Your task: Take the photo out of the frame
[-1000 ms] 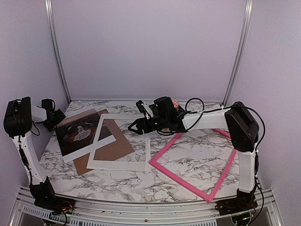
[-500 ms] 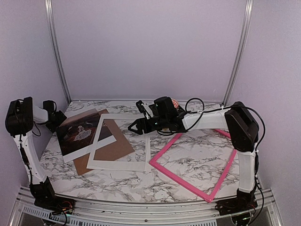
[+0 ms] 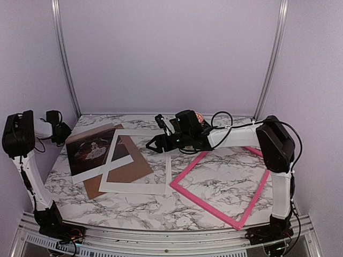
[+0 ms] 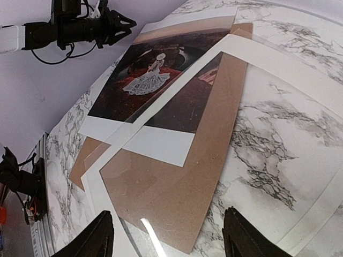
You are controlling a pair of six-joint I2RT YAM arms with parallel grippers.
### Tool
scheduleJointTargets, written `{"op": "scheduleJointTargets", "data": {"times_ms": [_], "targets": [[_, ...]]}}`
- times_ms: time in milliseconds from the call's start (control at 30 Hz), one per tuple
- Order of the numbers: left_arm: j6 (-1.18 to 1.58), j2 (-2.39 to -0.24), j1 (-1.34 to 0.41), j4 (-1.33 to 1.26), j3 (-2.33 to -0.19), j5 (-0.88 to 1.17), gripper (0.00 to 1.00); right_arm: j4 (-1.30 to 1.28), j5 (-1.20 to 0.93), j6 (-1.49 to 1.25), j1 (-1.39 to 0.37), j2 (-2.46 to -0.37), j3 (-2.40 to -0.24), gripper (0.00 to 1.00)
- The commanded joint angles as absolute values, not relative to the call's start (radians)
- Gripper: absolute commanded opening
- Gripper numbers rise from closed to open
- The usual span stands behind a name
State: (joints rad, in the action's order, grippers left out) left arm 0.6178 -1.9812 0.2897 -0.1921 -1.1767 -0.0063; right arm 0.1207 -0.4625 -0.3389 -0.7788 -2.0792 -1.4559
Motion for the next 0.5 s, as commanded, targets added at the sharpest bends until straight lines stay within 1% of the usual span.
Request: {"op": "scheduleJointTargets", "data": {"times_ms": [0, 167, 267, 333, 467], "targets": [[0.607, -1.960, 0.301, -0.174, -1.195, -0.036, 0.52, 0.150, -0.468, -0.336, -0.785, -2.069, -1.458, 0.68], [0.559, -2.036, 0.307, -0.067, -1.293, -0.071, 0.71, 0.141, -0.474, -0.333, -0.785, -2.085, -1.483, 0.68], [0.504, -2.079, 0.310, -0.033, -1.352, -0.074, 0.86, 0.136, -0.474, -0.329, -0.786, -2.086, -1.485, 0.68], [0.485, -2.123, 0.317, -0.007, -1.402, -0.024, 0.91, 0.139, -0.473, -0.328, -0.785, -2.083, -1.478, 0.68], [0.498, -2.184, 0.318, -0.002, -1.449, 0.016, 0.98, 0.144, -0.480, -0.329, -0.785, -2.091, -1.480, 0.68]]}}
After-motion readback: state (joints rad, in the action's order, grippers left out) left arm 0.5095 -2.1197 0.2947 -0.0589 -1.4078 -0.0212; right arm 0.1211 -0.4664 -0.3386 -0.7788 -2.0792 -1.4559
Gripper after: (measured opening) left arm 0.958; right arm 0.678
